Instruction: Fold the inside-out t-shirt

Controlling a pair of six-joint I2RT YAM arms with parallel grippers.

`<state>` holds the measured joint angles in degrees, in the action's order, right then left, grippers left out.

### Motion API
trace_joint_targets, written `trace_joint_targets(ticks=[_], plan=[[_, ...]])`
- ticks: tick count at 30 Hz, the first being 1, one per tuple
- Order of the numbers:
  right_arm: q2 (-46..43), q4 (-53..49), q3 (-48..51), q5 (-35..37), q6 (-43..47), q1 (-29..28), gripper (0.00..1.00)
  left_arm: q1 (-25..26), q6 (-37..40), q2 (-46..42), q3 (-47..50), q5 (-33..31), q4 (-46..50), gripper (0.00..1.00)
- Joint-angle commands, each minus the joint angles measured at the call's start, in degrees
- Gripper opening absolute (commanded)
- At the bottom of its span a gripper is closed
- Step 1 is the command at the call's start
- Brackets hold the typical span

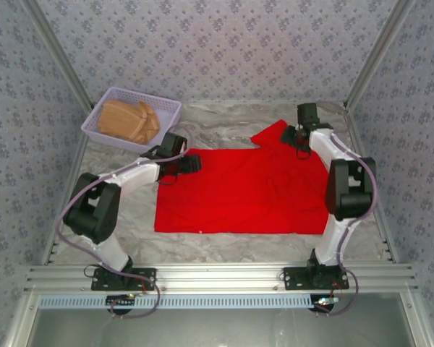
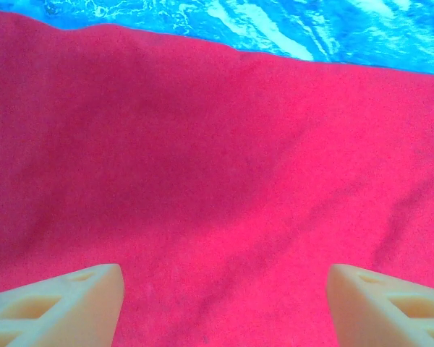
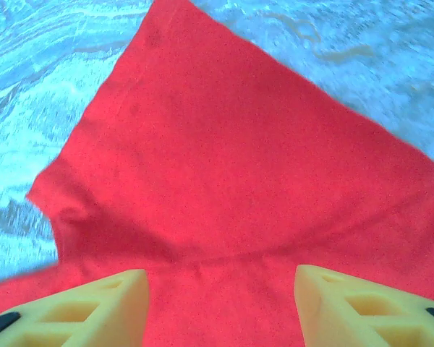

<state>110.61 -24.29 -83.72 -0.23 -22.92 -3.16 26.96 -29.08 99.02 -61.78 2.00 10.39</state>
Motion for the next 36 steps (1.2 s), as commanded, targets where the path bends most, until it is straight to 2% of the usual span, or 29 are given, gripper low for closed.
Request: trace_joint_targets(ticks=[1, 9, 17, 21, 26, 36], plan=[[7.2, -7.7, -5.8, -0.6, 0.0, 1.1, 0.56, -0.2, 3.2, 3.1, -2.5, 0.9, 2.3, 0.74], [10.9, -9.9, -4.6, -2.5, 1.5, 2.3, 0.54, -0.7, 3.8, 4.1, 1.5, 1.2, 2.8, 0.74], [6.7, -11.2, 3.0, -1.0, 2.8, 6.3, 0.54, 0.5, 1.6, 0.5, 11.2, 3.4, 0.2, 0.74], [4.2, -7.8, 3.4, -1.3, 3.5, 7.5, 0.55, 1.8, 1.0, -0.5, 9.4, 5.3, 0.1, 0.73], [5.9, -2.2, -2.4, -0.6, 4.6, 6.2, 0.57, 2.0, 2.3, 0.5, 3.1, 4.5, 1.6, 0.74], [19.5, -7.8, -21.4, 1.1, 3.4, 4.2, 0.54, 1.9, 3.9, 0.1, 0.5, 3.2, 3.5, 0.74]])
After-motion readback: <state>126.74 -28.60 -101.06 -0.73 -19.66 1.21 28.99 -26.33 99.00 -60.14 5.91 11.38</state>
